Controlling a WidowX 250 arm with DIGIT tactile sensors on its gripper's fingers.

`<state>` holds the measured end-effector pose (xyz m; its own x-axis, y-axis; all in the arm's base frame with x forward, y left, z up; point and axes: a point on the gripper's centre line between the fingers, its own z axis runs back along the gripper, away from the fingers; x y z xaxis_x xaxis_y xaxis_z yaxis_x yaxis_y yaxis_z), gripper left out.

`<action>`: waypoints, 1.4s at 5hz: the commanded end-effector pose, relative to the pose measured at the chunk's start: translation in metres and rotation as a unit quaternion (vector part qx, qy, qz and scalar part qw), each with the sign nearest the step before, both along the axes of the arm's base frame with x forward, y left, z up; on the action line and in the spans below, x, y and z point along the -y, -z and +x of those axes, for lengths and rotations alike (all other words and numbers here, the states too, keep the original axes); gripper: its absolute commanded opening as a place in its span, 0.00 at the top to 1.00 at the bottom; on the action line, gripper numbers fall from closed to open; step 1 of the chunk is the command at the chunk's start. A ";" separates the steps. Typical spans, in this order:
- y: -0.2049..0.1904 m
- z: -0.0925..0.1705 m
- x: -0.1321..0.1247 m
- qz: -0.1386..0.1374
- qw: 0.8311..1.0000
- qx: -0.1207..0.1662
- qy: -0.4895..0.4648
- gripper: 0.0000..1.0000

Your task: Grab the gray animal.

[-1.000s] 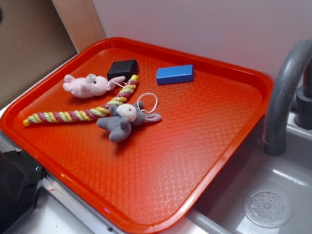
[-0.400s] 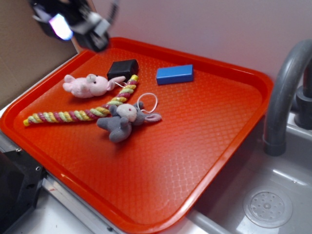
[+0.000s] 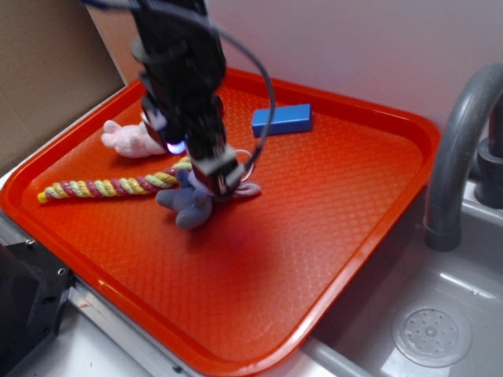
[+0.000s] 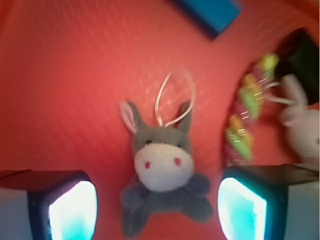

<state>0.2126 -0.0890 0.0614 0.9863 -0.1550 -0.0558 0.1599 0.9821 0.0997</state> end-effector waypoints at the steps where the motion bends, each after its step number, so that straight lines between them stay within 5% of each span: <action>1: 0.031 -0.002 -0.015 0.030 0.999 -0.015 0.014 0.00; 2: 0.038 0.002 -0.016 0.034 0.999 -0.025 0.017 1.00; 4: 0.001 0.008 -0.020 0.014 1.000 -0.012 0.018 1.00; 7: -0.137 0.026 -0.047 -0.049 0.996 0.064 -0.029 1.00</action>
<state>0.2432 -0.0483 0.1844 0.9940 -0.1063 0.0249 0.1059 0.9942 0.0174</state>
